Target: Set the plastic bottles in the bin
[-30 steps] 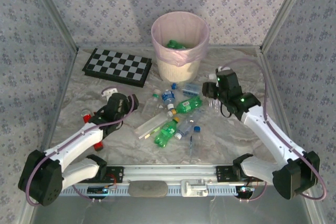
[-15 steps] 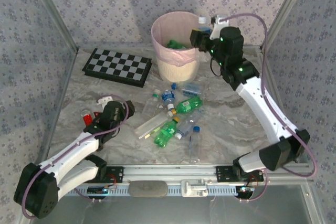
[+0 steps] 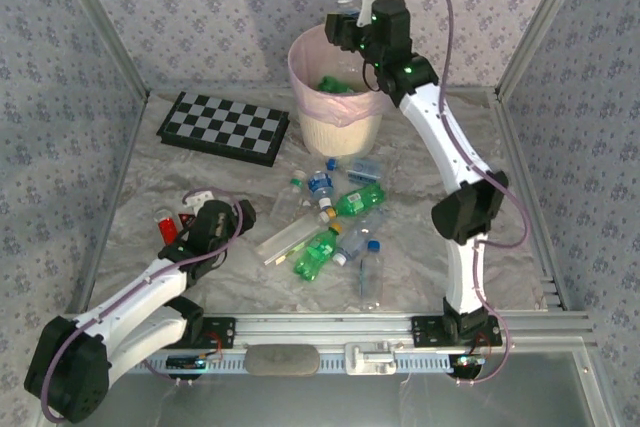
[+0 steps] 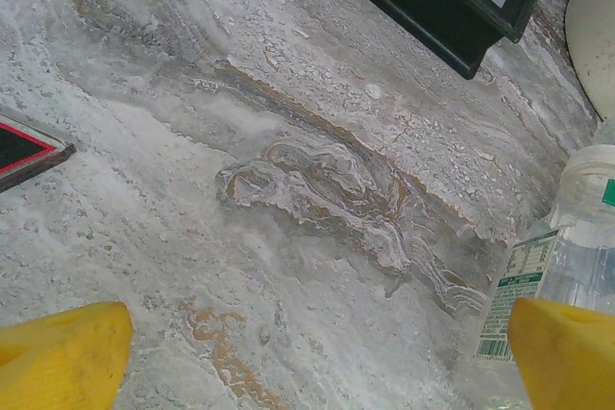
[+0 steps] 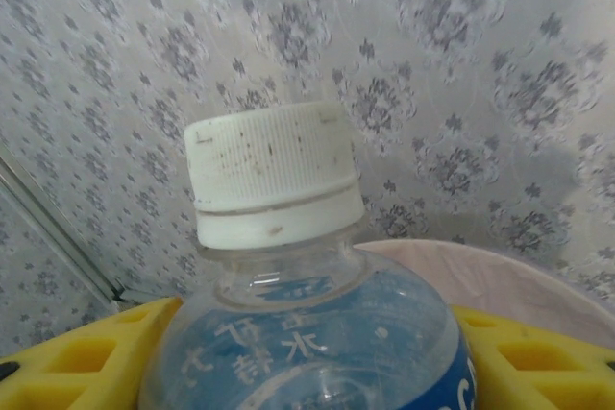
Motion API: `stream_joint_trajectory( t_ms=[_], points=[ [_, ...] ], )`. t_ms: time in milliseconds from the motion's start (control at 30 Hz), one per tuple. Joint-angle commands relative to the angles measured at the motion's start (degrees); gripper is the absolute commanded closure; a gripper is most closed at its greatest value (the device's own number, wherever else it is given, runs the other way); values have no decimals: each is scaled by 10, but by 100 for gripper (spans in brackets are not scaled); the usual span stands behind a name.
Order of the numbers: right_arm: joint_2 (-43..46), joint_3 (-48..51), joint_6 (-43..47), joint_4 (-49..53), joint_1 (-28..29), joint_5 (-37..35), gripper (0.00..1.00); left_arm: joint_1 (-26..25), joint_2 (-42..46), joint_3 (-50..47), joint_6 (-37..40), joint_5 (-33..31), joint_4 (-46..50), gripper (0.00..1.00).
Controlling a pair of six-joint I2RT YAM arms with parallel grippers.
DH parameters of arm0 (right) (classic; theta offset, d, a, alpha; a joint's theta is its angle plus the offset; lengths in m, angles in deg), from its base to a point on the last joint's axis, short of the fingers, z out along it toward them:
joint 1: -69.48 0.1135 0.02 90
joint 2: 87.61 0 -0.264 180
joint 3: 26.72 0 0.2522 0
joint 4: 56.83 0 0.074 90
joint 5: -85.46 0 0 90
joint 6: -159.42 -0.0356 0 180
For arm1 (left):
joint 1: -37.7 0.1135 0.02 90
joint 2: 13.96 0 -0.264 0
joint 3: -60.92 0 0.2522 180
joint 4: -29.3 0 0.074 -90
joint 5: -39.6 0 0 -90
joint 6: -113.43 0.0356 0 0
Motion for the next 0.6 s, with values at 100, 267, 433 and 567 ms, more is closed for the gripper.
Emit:
stream_joint_trajectory(
  t_ms=[100,267,433,567],
  points=[
    [-69,-64,-13,68,6,16,46,7,-9,7,5,5,-8,0],
    [-91,-55,-13,67,18,10,44,7,-8,2,1,8,-6,0],
    [-97,-60,-18,64,21,8,37,8,2,2,-5,15,9,0],
    [-92,-61,-20,65,22,9,26,7,22,-6,-15,12,16,0]
  ],
)
